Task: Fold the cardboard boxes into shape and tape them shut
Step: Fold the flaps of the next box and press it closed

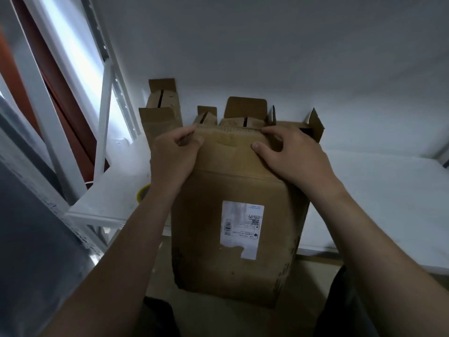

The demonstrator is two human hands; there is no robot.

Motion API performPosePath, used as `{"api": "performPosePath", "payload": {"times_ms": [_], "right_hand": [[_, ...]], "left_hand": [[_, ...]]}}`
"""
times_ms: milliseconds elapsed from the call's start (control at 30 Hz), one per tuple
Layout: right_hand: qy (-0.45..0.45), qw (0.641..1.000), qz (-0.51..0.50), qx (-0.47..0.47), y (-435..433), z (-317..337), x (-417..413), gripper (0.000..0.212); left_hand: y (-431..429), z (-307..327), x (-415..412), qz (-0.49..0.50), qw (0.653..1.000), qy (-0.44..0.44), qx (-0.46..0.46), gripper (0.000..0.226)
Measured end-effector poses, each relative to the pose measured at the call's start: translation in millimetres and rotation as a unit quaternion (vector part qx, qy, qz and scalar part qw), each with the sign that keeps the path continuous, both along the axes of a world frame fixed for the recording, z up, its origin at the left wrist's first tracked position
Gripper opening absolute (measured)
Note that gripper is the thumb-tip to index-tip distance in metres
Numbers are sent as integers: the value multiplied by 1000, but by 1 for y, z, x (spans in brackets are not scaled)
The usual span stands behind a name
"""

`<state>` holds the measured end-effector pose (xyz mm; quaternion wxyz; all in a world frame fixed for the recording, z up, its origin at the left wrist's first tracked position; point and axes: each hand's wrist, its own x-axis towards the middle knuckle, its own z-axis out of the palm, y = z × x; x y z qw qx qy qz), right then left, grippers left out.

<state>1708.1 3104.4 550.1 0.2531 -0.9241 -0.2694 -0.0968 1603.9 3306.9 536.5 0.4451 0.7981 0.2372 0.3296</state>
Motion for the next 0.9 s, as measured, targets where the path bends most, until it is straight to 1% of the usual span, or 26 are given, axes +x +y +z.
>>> {"api": "performPosePath", "payload": {"times_ms": [133, 233, 333, 500, 567, 633, 667, 700, 733, 767, 800, 833, 867, 900], "right_hand": [[3, 1000, -3, -30, -2, -4, 1, 58], [31, 996, -13, -81, -7, -21, -12, 60], [12, 995, -16, -98, -10, -39, -34, 58], [3, 993, -22, -119, -17, -65, -68, 56], [-2, 993, -24, -113, -17, -68, -76, 55], [-22, 997, -27, -69, -18, -66, -78, 53], [-22, 999, -35, -34, -22, -67, -77, 56], [1, 999, -53, 11, -27, -69, -76, 63], [53, 994, -74, 63, -35, -71, -73, 73], [135, 979, -94, 119, -43, -72, -72, 82], [228, 953, -101, 171, -48, -72, -74, 86], [297, 928, -99, 202, -50, -74, -77, 85], [318, 920, -93, 208, -51, -77, -81, 82], [310, 925, -87, 203, -52, -80, -83, 79]], "left_hand": [[-1, -9, 0, 0, 999, 34, 35, 31], [-5, -31, -15, 17, 998, 56, 32, 28], [-7, -50, -32, 37, 998, 56, 11, 26], [-10, -74, -60, -13, 998, 52, 15, 20], [-10, -78, -65, -18, 999, 42, 5, 20], [-8, -80, -67, -13, 999, 43, -18, 20], [-6, -80, -67, -15, 998, 49, -44, 25], [-5, -80, -68, -25, 995, 58, -76, 34], [-4, -80, -67, -36, 991, 70, -104, 43], [-3, -79, -66, -45, 988, 86, -121, 50], [-2, -79, -65, -49, 985, 101, -129, 53], [-2, -79, -66, -49, 983, 112, -136, 55], [-2, -79, -67, -47, 982, 117, -143, 55], [-3, -79, -70, -45, 981, 116, -150, 55]]}}
